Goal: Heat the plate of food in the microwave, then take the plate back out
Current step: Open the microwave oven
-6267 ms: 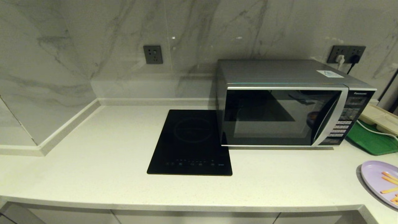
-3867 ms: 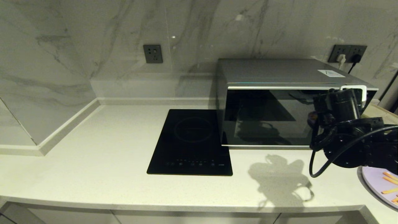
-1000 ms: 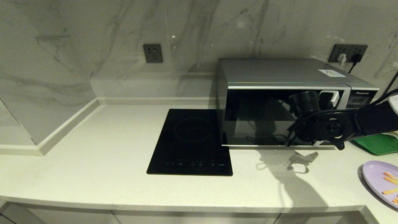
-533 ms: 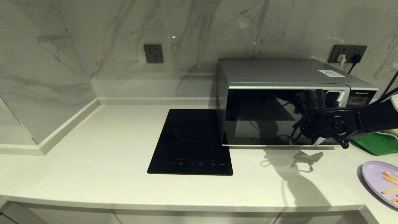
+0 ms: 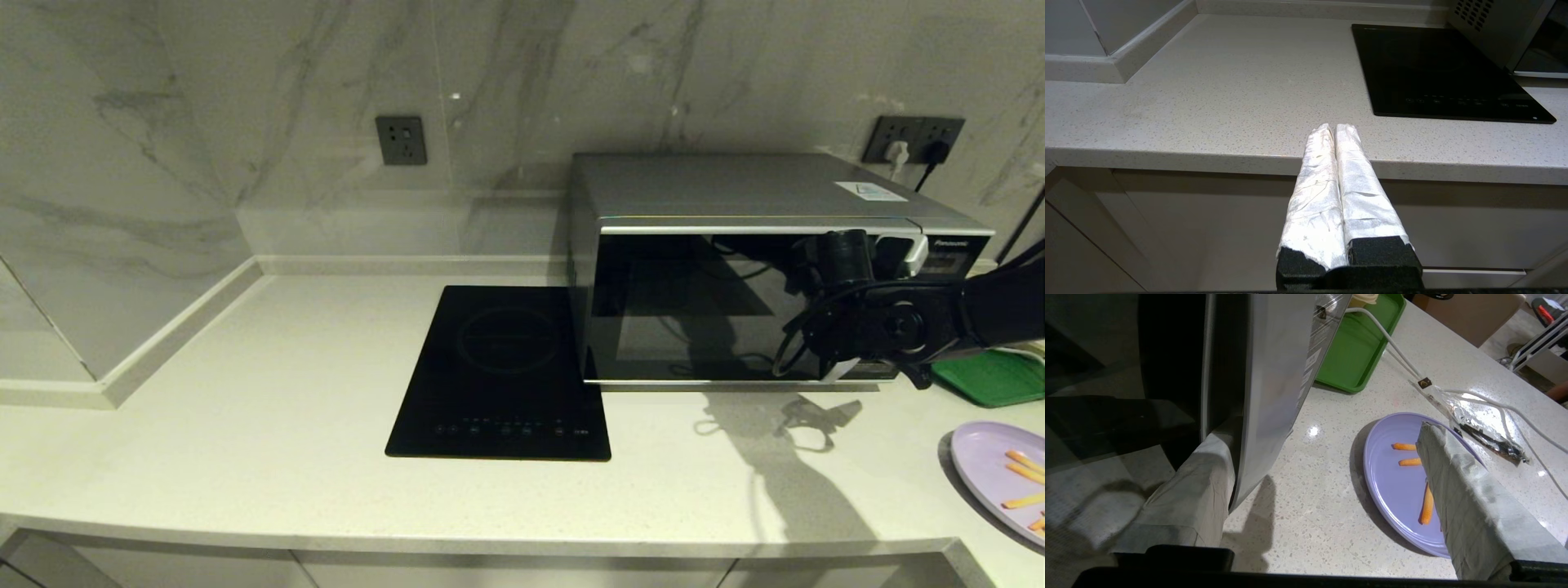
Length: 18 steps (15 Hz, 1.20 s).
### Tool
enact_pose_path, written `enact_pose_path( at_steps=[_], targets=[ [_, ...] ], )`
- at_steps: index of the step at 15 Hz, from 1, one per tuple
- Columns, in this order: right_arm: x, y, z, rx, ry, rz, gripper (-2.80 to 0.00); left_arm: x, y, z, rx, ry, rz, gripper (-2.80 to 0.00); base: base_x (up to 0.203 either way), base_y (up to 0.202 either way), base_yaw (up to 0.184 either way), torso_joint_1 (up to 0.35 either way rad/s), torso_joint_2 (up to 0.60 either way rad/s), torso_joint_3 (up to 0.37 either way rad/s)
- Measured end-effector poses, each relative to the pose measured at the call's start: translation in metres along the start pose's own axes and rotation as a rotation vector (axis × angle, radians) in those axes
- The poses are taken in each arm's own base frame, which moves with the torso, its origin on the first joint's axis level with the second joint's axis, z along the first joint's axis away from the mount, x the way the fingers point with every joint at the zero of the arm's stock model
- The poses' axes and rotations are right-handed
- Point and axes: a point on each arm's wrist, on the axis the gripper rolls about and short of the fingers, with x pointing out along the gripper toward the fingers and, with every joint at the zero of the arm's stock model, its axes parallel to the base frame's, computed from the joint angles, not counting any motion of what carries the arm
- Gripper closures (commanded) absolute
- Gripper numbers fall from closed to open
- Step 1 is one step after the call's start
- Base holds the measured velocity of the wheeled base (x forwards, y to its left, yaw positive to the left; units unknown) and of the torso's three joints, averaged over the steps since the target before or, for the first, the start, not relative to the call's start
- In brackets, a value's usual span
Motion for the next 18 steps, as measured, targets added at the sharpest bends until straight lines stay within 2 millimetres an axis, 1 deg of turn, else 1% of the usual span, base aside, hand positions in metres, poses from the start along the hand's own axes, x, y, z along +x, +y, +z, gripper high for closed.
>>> enact_pose_path(
  at_steps=[9, 18],
  targets=[
    [-0.004, -0.015, -0.009, 0.023, 0.017, -0.010, -2.80, 0.000, 0.000, 0.000, 0.000, 0.000, 0.000, 0.00, 0.000, 0.000, 0.000, 0.000, 0.00, 0.000],
    [0.005, -0.027, -0.012, 0.031, 0.034, -0.038, -2.80, 0.000, 0.000, 0.000, 0.000, 0.000, 0.000, 0.00, 0.000, 0.000, 0.000, 0.000, 0.00, 0.000]
  ],
)
